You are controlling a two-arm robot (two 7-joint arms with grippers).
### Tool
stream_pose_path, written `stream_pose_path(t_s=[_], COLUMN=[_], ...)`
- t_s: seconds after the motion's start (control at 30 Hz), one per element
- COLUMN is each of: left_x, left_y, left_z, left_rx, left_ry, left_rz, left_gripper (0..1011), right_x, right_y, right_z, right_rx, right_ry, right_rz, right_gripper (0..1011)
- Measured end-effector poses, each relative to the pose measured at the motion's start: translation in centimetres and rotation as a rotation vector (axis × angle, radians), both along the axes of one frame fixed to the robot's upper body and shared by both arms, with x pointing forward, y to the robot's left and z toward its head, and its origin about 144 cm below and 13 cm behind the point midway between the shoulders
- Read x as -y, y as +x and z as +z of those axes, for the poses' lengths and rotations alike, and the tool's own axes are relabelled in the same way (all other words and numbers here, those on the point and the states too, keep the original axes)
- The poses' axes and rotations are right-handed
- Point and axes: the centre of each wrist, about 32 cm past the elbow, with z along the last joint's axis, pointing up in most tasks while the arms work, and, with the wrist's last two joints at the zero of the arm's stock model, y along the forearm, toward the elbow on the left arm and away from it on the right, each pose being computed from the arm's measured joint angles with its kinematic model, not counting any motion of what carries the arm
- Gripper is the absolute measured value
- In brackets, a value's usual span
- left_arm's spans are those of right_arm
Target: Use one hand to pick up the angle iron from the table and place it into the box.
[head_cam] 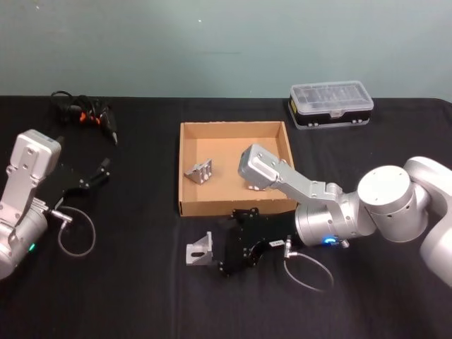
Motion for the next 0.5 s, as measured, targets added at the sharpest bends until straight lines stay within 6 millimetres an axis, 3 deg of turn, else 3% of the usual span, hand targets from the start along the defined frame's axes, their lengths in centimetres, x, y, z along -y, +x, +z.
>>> stream_pose_path(t_s=[0.5], left_x=[0.0], left_y=[0.0], left_z=[0.0], left_rx=[0.0], left_ry=[0.0], left_rz=[0.0], left_gripper=[1000], right_x=[-1.3], right_y=[0.8], right_z=[-0.5], right_rx=[-0.004], right_ry=[0.005], right_rz=[0.015], right_gripper=[1004])
